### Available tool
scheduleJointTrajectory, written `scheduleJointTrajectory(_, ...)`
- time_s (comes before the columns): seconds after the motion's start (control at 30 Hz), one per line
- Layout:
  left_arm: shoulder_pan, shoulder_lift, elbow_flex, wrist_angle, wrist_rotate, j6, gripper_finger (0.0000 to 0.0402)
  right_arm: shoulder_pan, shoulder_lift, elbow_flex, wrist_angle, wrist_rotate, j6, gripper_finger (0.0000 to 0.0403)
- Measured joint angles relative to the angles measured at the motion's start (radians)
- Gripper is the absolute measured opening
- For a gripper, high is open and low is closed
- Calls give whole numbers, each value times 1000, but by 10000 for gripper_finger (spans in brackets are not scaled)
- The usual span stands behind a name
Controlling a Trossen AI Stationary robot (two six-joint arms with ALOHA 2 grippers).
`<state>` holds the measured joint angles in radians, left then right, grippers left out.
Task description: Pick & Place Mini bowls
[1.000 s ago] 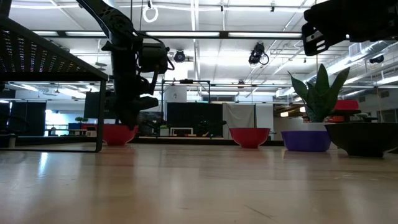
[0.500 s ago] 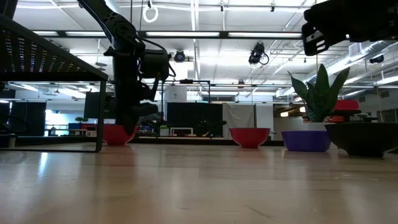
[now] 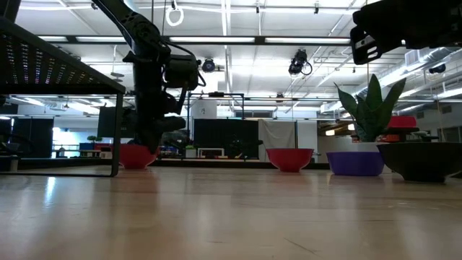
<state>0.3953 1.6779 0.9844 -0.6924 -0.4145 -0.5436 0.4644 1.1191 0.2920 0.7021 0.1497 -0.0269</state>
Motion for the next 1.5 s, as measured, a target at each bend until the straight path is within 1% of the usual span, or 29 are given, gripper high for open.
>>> scheduleJointTrajectory(0.13,0,0,0,-2,-1,10,33,0,0,0,0,0,0,40)
scheduleJointTrajectory(0.23,-9,0,1,-9,-16,49,13,0,0,0,0,0,0,40)
scheduleJointTrajectory(0.37,-49,-8,2,-16,-11,85,12,0,0,0,0,0,0,40)
scheduleJointTrajectory(0.5,-126,-20,62,-95,31,122,11,0,0,0,0,0,0,40)
scheduleJointTrajectory(0.6,-193,-22,150,-133,26,145,11,0,0,0,0,0,0,40)
scheduleJointTrajectory(0.93,-468,-23,408,-172,13,263,11,0,0,0,0,-9,8,40)
scheduleJointTrajectory(1.07,-595,-23,549,-274,19,293,11,0,0,0,0,-9,8,40)
scheduleJointTrajectory(1.17,-697,-23,684,-344,62,293,11,0,0,0,0,-9,0,40)
scheduleJointTrajectory(1.3,-824,-23,865,-389,175,259,11,0,0,0,6,-9,-7,40)
scheduleJointTrajectory(1.4,-907,-23,972,-391,247,182,11,0,0,0,9,-9,-12,40)
scheduleJointTrajectory(1.5,-985,-23,1047,-405,261,78,11,0,0,0,10,-8,-12,40)
